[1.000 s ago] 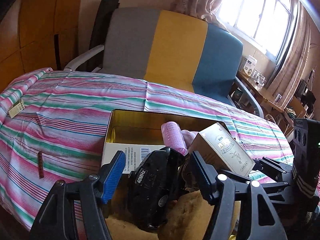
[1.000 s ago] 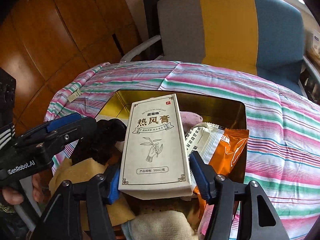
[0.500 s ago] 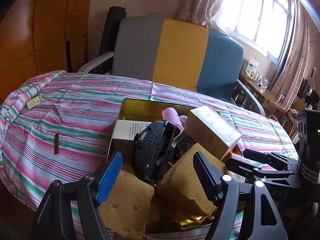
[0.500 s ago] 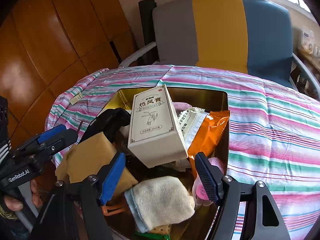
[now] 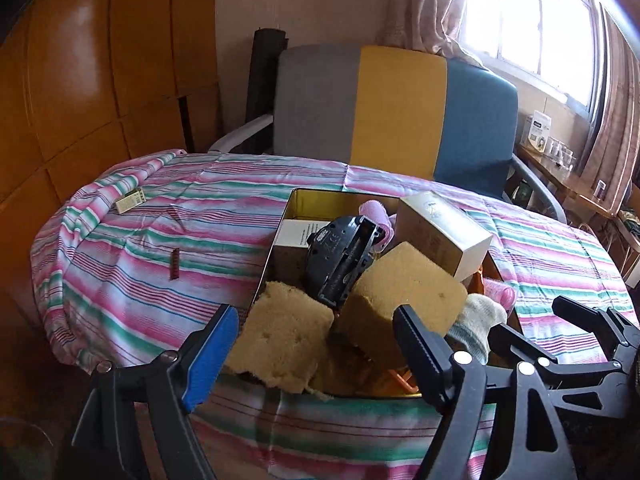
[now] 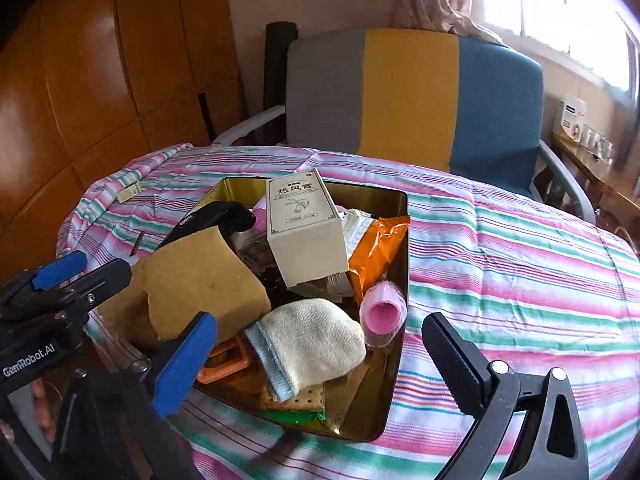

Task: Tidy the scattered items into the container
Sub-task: 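Lower both items into the gold tray, open both tools and withdraw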

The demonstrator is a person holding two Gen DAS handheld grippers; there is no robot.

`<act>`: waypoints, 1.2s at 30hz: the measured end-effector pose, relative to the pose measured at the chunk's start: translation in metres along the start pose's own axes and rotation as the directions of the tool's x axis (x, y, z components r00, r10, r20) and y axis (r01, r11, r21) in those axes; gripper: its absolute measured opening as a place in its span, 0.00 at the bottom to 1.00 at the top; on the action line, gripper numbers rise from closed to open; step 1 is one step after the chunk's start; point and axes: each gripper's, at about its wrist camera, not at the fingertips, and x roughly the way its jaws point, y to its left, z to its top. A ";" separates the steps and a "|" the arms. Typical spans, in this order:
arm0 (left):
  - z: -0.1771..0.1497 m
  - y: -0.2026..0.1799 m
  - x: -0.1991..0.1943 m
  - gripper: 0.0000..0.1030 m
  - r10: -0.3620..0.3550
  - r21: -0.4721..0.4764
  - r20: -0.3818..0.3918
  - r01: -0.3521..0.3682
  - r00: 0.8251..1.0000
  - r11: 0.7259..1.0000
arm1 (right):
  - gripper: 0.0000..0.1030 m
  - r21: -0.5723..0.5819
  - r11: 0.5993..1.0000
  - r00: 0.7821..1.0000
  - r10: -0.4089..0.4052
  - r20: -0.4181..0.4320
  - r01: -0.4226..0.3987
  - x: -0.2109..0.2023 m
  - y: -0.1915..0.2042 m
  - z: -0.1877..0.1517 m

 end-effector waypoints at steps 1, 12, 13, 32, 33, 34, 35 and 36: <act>-0.001 -0.001 -0.001 0.79 0.013 0.005 -0.010 -0.013 1.000 1.000 | 1.00 -0.003 1.000 1.000 0.009 -0.004 -0.009 -0.001 0.003 -0.003; -0.013 0.008 -0.019 0.79 0.132 -0.004 0.011 -0.132 0.991 0.991 | 1.00 -0.073 0.997 0.998 0.018 -0.058 -0.022 0.002 0.022 -0.025; -0.014 0.007 -0.020 0.79 0.139 0.007 0.012 -0.139 0.990 0.990 | 1.00 -0.078 0.997 0.998 0.020 -0.058 -0.024 0.002 0.022 -0.026; -0.024 0.006 -0.025 0.71 0.099 -0.002 0.013 -0.099 0.995 0.995 | 1.00 -0.082 0.995 0.997 0.044 -0.070 -0.050 0.004 0.024 -0.033; -0.024 0.006 -0.025 0.70 0.105 0.001 0.014 -0.105 0.994 0.994 | 1.00 -0.083 0.995 0.997 0.043 -0.069 -0.048 0.004 0.024 -0.033; -0.025 0.006 -0.025 0.70 0.111 0.003 0.016 -0.111 0.994 0.994 | 1.00 -0.084 0.995 0.997 0.041 -0.067 -0.047 0.004 0.025 -0.033; -0.025 0.005 -0.025 0.70 0.114 0.008 0.017 -0.114 0.993 0.993 | 1.00 -0.085 0.995 0.997 0.040 -0.066 -0.046 0.003 0.025 -0.033; -0.025 0.004 -0.025 0.70 0.121 0.013 0.014 -0.121 0.993 0.993 | 1.00 -0.086 0.995 0.997 0.039 -0.064 -0.045 0.003 0.026 -0.033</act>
